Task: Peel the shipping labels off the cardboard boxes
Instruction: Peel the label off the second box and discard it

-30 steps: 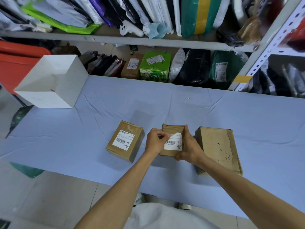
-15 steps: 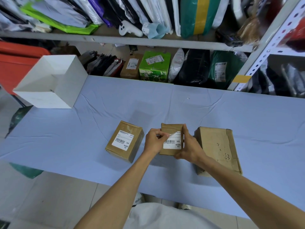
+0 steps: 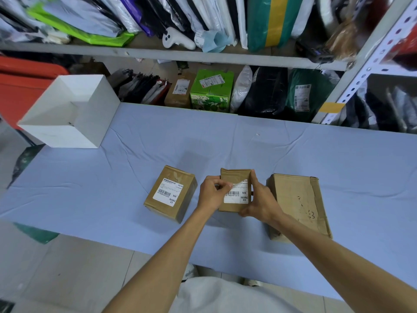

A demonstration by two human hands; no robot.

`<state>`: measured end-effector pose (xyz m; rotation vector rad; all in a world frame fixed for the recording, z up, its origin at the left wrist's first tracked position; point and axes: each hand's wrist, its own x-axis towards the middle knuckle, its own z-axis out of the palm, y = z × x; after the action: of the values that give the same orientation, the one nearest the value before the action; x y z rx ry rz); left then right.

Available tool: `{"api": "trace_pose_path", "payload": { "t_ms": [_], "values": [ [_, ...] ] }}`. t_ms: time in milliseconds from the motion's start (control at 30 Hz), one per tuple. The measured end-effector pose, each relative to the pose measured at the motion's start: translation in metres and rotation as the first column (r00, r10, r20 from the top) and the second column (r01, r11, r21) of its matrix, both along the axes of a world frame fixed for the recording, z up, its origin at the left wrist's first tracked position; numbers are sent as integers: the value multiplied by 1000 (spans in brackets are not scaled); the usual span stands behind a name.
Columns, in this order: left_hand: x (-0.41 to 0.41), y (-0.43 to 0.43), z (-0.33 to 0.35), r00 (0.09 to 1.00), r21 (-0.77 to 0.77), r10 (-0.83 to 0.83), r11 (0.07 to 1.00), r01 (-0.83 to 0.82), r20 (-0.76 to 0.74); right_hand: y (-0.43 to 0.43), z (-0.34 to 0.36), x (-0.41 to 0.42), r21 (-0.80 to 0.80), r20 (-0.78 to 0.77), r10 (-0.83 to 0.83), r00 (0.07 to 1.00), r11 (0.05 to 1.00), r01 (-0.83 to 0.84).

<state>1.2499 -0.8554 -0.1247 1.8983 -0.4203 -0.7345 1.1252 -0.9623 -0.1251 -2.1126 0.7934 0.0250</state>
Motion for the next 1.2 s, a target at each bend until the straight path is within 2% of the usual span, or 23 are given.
{"api": "trace_pose_path", "payload": {
  "t_ms": [367, 633, 767, 967, 1200],
  "values": [
    [0, -2, 1, 1000, 8, -12, 1000, 12, -5, -2, -3, -1, 46, -5, -7, 1000, 999, 7],
    [-3, 1, 3, 999, -96, -22, 995, 20, -24, -4, -1, -1, 71, -24, -12, 1000, 997, 13],
    [-4, 0, 4, 999, -129, 17, 991, -22, -40, -2, 1, 1, 123, -40, -40, 998, 991, 45],
    [-5, -2, 4, 999, -102, 43, 994, -45, -22, -1, 4, 2, 204, -13, -97, 995, 974, 98],
    [-5, -2, 2, 999, -86, 36, 996, -37, -13, 0, 7, 1, 72, -63, -8, 998, 997, 13]
  ]
}}
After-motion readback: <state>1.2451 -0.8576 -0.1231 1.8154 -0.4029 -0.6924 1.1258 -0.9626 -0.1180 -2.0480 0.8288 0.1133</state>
